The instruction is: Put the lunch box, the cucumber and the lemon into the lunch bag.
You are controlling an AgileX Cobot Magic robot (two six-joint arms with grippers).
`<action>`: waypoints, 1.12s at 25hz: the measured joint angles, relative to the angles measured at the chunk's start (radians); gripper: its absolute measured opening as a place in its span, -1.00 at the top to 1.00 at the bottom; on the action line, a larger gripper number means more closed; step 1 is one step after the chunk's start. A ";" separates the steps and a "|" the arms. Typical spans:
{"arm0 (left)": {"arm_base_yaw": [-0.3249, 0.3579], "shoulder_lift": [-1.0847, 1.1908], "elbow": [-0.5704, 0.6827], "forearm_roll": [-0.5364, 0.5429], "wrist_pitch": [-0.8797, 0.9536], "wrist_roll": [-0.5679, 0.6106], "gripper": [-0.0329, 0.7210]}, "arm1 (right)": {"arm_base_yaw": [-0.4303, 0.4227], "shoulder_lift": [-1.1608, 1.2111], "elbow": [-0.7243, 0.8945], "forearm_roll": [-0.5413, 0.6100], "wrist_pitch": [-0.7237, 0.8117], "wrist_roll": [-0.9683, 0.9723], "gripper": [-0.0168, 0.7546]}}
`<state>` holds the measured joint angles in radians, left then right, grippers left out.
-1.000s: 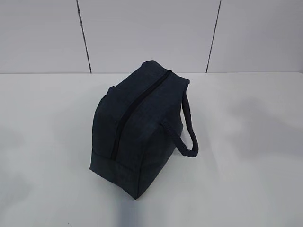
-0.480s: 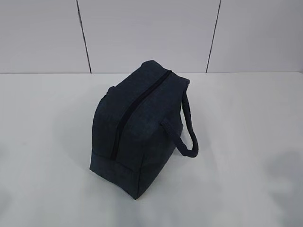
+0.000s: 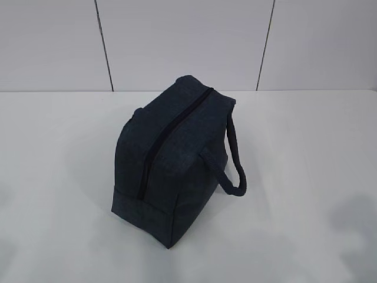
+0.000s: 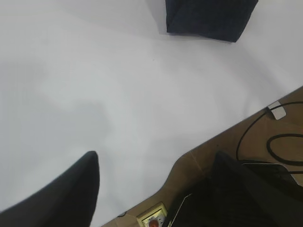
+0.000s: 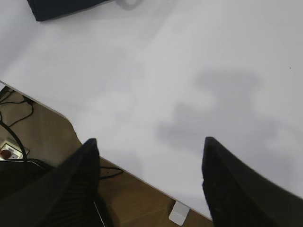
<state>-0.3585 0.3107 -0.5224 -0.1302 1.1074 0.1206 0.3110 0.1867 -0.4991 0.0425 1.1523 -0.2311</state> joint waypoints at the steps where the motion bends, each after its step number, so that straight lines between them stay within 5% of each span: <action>1: 0.000 0.000 0.000 0.000 -0.002 0.000 -0.48 | 0.000 0.000 0.000 0.000 -0.002 0.000 -0.37; 16: 0.016 -0.014 0.000 0.002 -0.006 0.000 -0.35 | -0.004 -0.024 0.000 -0.002 -0.006 0.000 -0.37; 28: 0.346 -0.249 0.000 0.002 -0.006 0.000 -0.33 | -0.280 -0.160 0.000 -0.002 -0.006 0.000 -0.37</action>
<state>-0.0122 0.0618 -0.5224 -0.1286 1.1015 0.1206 0.0311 0.0270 -0.4991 0.0404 1.1459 -0.2308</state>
